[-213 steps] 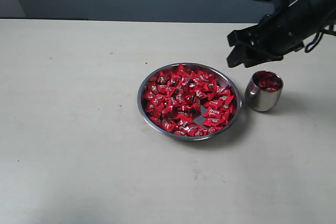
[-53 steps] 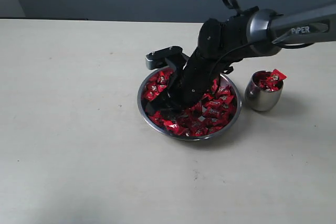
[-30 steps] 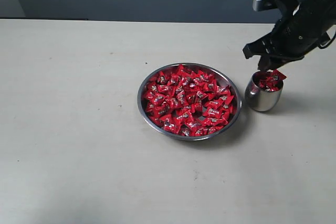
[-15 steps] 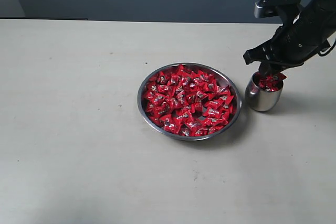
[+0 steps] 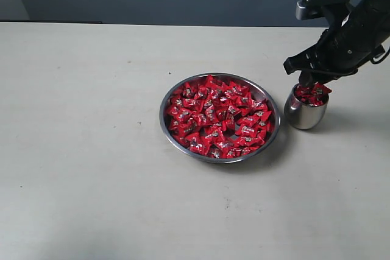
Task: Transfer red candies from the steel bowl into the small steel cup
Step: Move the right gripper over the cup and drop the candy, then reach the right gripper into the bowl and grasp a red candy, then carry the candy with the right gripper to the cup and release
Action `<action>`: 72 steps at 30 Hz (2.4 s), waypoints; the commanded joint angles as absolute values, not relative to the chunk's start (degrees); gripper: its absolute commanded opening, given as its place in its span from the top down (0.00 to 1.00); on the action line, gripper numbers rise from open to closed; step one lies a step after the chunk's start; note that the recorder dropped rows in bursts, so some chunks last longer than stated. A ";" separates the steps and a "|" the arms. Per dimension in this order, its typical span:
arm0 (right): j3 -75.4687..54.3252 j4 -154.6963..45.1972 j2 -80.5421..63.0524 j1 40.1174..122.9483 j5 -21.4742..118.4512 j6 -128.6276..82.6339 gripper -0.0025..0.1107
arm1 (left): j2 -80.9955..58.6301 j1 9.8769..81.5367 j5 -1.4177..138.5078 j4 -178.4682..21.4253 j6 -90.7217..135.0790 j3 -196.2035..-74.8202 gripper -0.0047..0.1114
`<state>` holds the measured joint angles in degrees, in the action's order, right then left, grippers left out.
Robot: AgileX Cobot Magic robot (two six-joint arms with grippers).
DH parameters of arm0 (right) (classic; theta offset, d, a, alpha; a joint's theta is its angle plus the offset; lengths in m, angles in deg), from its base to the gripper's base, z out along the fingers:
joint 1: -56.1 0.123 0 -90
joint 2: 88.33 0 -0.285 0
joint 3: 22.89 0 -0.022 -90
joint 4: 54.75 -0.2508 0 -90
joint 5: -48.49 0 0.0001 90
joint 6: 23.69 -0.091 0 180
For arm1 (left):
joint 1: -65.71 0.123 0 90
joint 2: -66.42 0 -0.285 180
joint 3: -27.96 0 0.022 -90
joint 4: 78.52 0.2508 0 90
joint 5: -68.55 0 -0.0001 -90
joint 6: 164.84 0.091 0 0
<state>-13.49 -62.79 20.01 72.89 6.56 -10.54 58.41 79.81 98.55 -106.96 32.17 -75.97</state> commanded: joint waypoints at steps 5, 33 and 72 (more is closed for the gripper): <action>-13.30 -74.89 16.72 73.54 6.27 -3.98 0.66 | 58.63 79.91 98.35 -106.75 32.08 -75.87 0.96; -13.41 -80.87 31.71 91.69 12.06 0.26 0.52 | 58.63 79.91 98.35 -106.75 32.08 -75.87 0.96; -13.41 -55.72 16.59 89.88 8.65 -15.77 0.98 | 58.63 79.91 98.24 -106.76 32.08 -75.87 0.96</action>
